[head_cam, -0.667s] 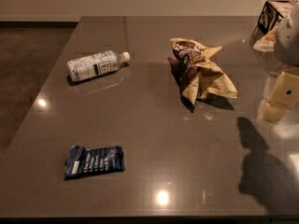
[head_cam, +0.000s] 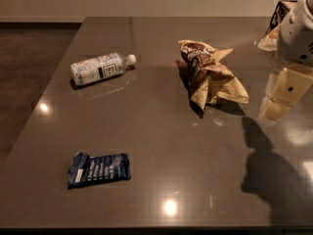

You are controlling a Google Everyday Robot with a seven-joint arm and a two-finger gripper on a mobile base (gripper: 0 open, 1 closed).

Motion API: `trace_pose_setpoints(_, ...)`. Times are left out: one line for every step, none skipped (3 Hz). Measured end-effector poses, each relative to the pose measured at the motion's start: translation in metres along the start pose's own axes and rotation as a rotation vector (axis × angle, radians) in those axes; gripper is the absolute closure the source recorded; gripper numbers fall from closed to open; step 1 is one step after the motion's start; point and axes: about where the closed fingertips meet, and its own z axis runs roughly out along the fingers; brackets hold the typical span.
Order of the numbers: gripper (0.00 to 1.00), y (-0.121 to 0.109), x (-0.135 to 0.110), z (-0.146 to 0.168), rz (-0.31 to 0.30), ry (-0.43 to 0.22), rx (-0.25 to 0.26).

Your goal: Move brown chip bag near blue plastic bottle

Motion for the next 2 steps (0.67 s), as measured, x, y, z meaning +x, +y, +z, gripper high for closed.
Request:
trace_pose_setpoints(0.00, -0.031, -0.017, 0.014, 0.058, -0.043, 0.013)
trace_pose_setpoints(0.00, -0.062, -0.031, 0.032, 0.149, -0.099, 0.028)
